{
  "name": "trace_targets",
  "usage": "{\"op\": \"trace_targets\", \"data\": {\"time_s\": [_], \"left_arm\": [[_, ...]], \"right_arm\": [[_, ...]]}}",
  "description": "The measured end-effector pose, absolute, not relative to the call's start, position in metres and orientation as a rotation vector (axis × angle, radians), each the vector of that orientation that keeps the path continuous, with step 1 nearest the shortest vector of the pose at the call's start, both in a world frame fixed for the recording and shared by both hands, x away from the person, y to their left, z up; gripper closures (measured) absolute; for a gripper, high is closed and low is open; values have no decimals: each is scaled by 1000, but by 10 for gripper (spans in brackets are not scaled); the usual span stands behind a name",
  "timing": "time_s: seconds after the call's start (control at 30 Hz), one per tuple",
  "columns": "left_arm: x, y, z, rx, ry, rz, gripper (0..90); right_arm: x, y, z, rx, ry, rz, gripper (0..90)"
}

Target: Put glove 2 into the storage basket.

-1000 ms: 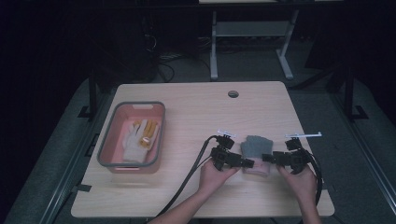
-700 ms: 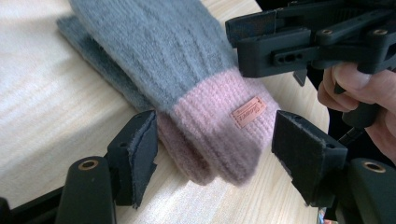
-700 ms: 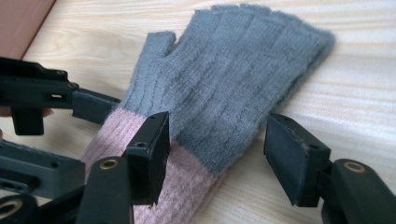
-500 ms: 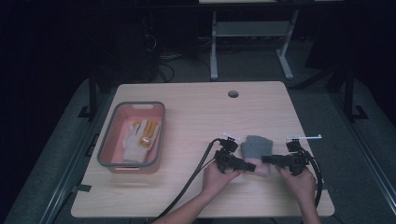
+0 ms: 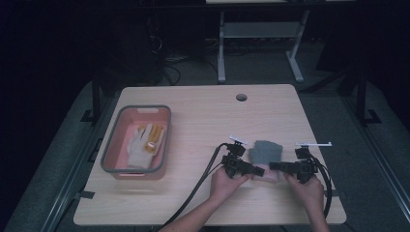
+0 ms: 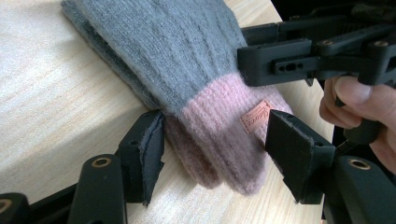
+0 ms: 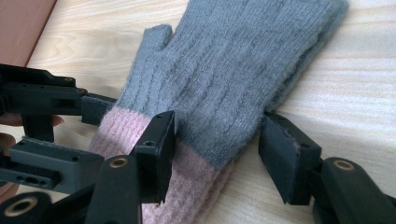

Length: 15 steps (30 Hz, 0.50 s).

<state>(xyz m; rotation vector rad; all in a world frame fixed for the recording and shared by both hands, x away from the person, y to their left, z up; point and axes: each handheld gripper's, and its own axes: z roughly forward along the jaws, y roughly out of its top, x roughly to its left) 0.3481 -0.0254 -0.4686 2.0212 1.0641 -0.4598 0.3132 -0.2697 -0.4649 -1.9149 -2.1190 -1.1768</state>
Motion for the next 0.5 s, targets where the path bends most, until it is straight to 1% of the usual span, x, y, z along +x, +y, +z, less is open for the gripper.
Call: {"op": "trace_targets", "data": {"time_s": [0.27, 0.37, 0.5], "left_arm": [[353, -27, -468, 2016, 1108, -499, 403], [356, -26, -469, 2018, 1106, -512, 433], [357, -27, -469, 2027, 1108, -506, 483]], "right_arm": [[313, -272, -469, -1908, -2022, -1206, 550], [312, -272, -470, -1907, -2003, -1212, 567], [313, -272, -471, -1900, -1970, -1226, 612]]}}
